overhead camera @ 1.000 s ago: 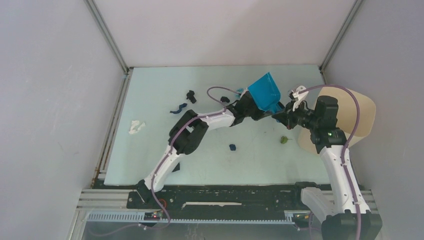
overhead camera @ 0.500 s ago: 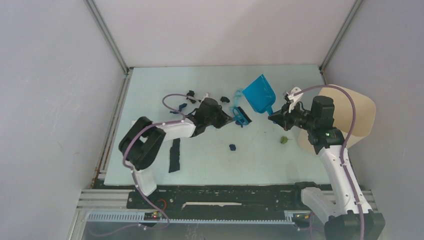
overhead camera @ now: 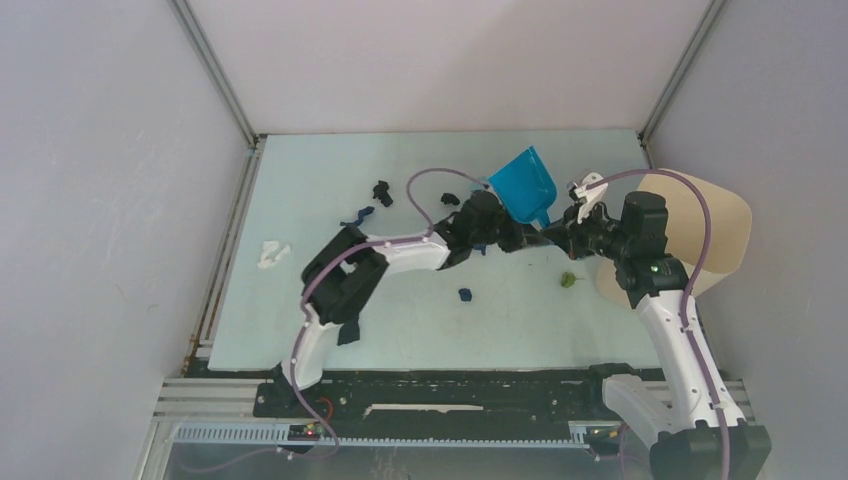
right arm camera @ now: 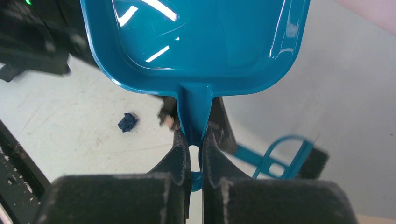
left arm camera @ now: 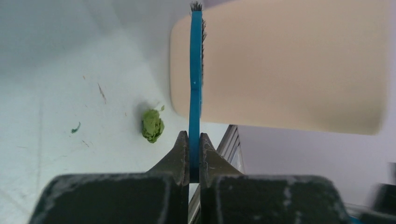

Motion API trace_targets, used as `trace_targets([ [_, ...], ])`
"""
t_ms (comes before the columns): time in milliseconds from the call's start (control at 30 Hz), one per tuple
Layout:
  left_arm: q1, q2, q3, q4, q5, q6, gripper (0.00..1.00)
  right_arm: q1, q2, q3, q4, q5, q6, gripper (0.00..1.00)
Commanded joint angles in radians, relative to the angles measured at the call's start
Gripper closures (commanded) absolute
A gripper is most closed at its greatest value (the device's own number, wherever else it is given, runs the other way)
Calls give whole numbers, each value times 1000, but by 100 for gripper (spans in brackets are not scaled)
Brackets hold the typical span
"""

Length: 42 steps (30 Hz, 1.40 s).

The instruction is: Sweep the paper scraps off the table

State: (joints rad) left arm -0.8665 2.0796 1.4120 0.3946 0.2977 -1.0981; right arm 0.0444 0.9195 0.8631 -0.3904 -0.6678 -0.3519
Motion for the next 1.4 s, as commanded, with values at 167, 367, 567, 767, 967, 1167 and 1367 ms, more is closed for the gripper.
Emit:
trace_targets([
  [167,-86,105,153,-245,-4,17,100,-17,-20,4,45,49,22,100],
  [367,-72,-16,-38,-308,-66,23,100,-11,-17,4,41,39,20,100],
  [567,1,-236,-261,-490,-131,142,100,7,-5,-4,57,62,26,100],
  [767,74,-564,-433,-728,-170,348,100,21,15,-4,39,40,12,100],
  [967,86,-776,-353,-972,-199,531,100,87,76,39,-71,75,-96,100],
  [1167,93,-816,-87,-1341,-423,749,100,250,114,69,-387,301,-350,100],
  [1367,108,-776,1,-1507,-739,848,100,308,119,37,-591,427,-456,100],
])
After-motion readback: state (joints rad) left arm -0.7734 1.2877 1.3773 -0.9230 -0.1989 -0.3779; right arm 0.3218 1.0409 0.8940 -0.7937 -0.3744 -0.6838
